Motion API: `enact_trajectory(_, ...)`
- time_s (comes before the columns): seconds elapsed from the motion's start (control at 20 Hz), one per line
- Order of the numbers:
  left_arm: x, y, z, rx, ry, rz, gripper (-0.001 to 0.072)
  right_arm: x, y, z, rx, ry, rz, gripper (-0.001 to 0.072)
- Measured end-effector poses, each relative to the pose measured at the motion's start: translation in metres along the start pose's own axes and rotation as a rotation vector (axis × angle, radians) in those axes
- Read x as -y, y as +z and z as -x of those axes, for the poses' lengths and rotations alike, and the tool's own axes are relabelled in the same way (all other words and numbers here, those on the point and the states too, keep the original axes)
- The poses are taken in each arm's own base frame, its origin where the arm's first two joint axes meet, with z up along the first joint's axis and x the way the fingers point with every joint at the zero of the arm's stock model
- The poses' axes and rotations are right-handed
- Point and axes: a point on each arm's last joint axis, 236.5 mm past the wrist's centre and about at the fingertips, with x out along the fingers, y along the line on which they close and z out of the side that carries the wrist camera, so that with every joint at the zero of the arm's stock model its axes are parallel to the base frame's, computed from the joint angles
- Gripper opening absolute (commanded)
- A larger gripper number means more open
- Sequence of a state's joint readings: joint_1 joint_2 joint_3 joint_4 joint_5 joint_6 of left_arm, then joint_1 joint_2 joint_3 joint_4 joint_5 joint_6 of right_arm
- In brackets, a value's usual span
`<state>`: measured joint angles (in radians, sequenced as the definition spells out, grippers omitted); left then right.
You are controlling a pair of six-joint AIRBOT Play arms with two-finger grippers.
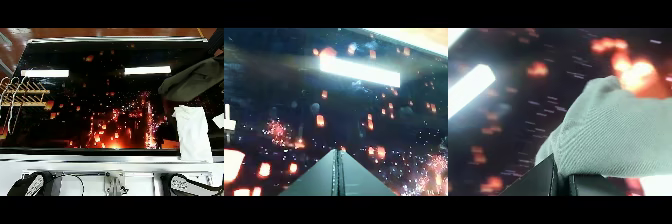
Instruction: Fold the shirts.
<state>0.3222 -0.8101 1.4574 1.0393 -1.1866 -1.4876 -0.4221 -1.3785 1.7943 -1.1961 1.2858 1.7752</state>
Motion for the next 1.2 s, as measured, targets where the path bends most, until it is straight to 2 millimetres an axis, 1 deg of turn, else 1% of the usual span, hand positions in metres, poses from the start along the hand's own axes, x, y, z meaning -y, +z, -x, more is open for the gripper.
enact_trajectory(0.05, 0.0, 0.0, 0.0, 0.0, 0.0, 0.0, 0.0033, 0.009, -0.001, 0.0, -0.006, -0.037, 0.023, 0.0075)
enact_trajectory(0.15, 0.0, 0.0, 0.0, -0.001, 0.0, 0.001, 0.0033, 0.016, 0.0, 0.001, -0.004, -0.067, 0.065, 0.0075)
enact_trajectory(0.2, 0.0, 0.0, -0.001, -0.002, 0.0, 0.002, 0.0033, 0.014, 0.002, 0.001, 0.004, -0.057, 0.082, 0.0075)
enact_trajectory(0.35, 0.0, 0.0, -0.001, -0.003, 0.0, 0.002, 0.0033, -0.008, 0.014, 0.001, 0.061, 0.029, 0.102, 0.0075)
enact_trajectory(0.4, 0.0, 0.0, -0.001, -0.003, -0.001, 0.003, 0.0033, -0.011, 0.016, 0.001, 0.07, 0.042, 0.102, 0.0075)
enact_trajectory(0.45, 0.0, 0.0, -0.001, -0.002, -0.003, 0.004, 0.0033, -0.012, 0.016, 0.001, 0.07, 0.046, 0.104, 0.0075)
enact_trajectory(0.55, 0.001, 0.0, -0.001, -0.002, -0.006, 0.005, 0.0033, -0.004, 0.012, 0.0, 0.052, 0.016, 0.121, 0.0075)
enact_trajectory(0.7, 0.002, 0.0, -0.001, -0.002, -0.009, 0.006, 0.0033, 0.022, -0.003, 0.001, -0.02, -0.092, 0.176, 0.0075)
enact_trajectory(0.95, 0.002, 0.0, -0.001, -0.002, -0.01, 0.007, 0.0033, 0.086, -0.036, 0.016, -0.201, -0.343, 0.256, 0.0075)
enact_trajectory(1.05, 0.002, 0.0, -0.001, -0.002, -0.01, 0.007, 0.0033, 0.104, -0.053, 0.021, -0.285, -0.406, 0.26, 0.0075)
enact_trajectory(1.2, 0.002, 0.0, -0.001, -0.002, -0.01, 0.007, 0.0033, 0.123, -0.085, 0.028, -0.429, -0.47, 0.243, 0.0075)
